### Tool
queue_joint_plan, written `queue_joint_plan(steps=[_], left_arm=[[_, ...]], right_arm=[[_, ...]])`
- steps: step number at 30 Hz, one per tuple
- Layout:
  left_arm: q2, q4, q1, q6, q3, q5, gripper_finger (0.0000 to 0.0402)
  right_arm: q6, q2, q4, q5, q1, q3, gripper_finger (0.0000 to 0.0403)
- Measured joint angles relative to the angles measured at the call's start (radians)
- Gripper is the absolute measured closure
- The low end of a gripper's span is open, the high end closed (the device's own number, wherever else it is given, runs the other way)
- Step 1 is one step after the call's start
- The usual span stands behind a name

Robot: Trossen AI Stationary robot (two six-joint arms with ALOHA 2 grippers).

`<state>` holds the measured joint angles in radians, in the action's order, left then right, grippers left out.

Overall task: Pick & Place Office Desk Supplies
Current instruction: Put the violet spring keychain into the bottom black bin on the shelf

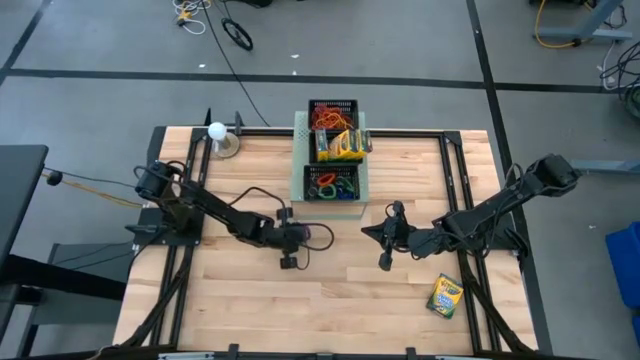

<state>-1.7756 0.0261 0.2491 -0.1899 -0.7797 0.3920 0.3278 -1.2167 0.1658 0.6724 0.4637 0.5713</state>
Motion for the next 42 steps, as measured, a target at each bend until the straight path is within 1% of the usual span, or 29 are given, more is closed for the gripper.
queue_joint_plan(steps=[5, 7, 10, 13, 17, 21, 25, 29, 31, 36, 40, 42], left_arm=[[0.018, -0.022, 0.026, 0.019, 0.000, -0.037, 0.0375], [0.041, -0.056, 0.047, 0.020, 0.002, -0.053, 0.0389], [0.094, -0.098, 0.079, 0.019, 0.004, -0.081, 0.0388], [0.171, -0.114, 0.114, 0.014, 0.004, -0.083, 0.0388], [0.301, -0.121, 0.139, 0.017, 0.004, -0.039, 0.0388], [0.451, -0.109, 0.126, 0.079, 0.004, 0.006, 0.0385], [0.558, -0.040, 0.060, 0.143, 0.000, 0.026, 0.0386], [0.574, -0.049, -0.055, 0.185, -0.061, 0.020, 0.0386], [0.560, -0.076, -0.113, 0.231, -0.106, -0.022, 0.0386], [0.495, -0.131, -0.242, 0.287, -0.201, -0.185, 0.0385], [0.442, -0.159, -0.312, 0.297, -0.245, -0.259, 0.0375], [0.417, -0.189, -0.337, 0.307, -0.256, -0.273, 0.0363]], right_arm=[[-0.011, 0.000, 0.000, 0.000, 0.000, 0.000, 0.0391], [-0.008, 0.000, -0.001, 0.000, 0.000, 0.000, 0.0391], [-0.003, 0.000, -0.003, 0.001, 0.003, 0.000, 0.0391], [-0.003, 0.000, -0.004, 0.001, 0.005, 0.000, 0.0391], [-0.003, 0.000, -0.004, 0.001, 0.005, 0.000, 0.0392], [-0.003, 0.000, -0.004, 0.002, 0.004, 0.000, 0.0392], [-0.003, 0.000, -0.004, 0.002, 0.004, 0.000, 0.0391], [-0.003, -0.001, 0.002, 0.002, 0.004, 0.000, 0.0392], [-0.003, -0.001, 0.002, 0.002, 0.004, 0.000, 0.0392], [0.001, -0.001, 0.004, 0.002, 0.005, 0.000, 0.0392], [0.001, -0.001, 0.007, 0.002, 0.005, 0.000, 0.0392], [0.001, -0.001, 0.008, 0.002, 0.005, 0.000, 0.0392]])
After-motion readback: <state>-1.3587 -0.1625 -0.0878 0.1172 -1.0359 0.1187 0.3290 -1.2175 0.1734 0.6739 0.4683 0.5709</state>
